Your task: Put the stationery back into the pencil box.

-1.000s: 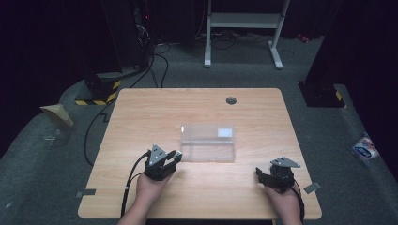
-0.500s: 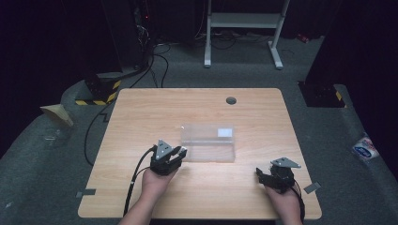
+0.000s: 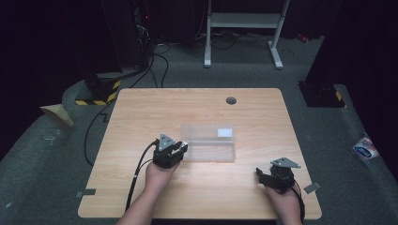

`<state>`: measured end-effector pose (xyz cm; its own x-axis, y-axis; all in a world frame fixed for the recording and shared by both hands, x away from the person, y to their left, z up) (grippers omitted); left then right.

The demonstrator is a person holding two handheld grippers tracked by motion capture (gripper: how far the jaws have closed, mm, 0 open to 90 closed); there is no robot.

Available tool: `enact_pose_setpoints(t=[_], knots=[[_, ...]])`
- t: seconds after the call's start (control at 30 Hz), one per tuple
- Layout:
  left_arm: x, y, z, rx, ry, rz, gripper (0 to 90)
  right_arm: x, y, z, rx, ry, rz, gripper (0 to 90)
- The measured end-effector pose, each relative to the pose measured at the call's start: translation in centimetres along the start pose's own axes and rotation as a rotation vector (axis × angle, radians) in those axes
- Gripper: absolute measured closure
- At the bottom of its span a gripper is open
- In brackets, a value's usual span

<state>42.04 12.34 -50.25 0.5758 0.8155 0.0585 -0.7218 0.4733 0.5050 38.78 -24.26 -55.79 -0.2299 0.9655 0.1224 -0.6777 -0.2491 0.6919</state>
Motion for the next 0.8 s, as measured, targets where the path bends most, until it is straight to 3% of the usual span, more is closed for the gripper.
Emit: enact_pose_setpoints(t=[0.13,0.23,0.5,0.8], knots=[[0.2,-0.4,0.3,-0.007,0.018,0.003,68.1,0.0,0.0,0.0,0.000,-0.001,0.000,26.1],[0.1,-0.7,0.3,0.011,-0.005,0.012,68.1,0.0,-0.1,0.1,0.001,-0.002,0.002,26.1],[0.3,-1.6,0.7,0.033,-0.021,0.024,68.1,0.0,0.0,0.0,0.002,-0.004,0.001,26.3],[0.3,-2.9,-0.2,0.092,-0.024,0.030,68.0,0.0,0.0,0.0,0.001,-0.002,0.002,26.3]])
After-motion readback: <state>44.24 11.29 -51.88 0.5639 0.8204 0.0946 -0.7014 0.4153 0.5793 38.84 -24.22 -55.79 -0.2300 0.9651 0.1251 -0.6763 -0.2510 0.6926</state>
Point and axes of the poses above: each handheld gripper's, and its own axes: y roughly backward along the jaws, z roughly out of its top, x roughly to its left, the point moved 5 cm from there along -y, roughly forward along the jaws, and after that the axes turned 11 degrees about -y, right-handed, at the moved point
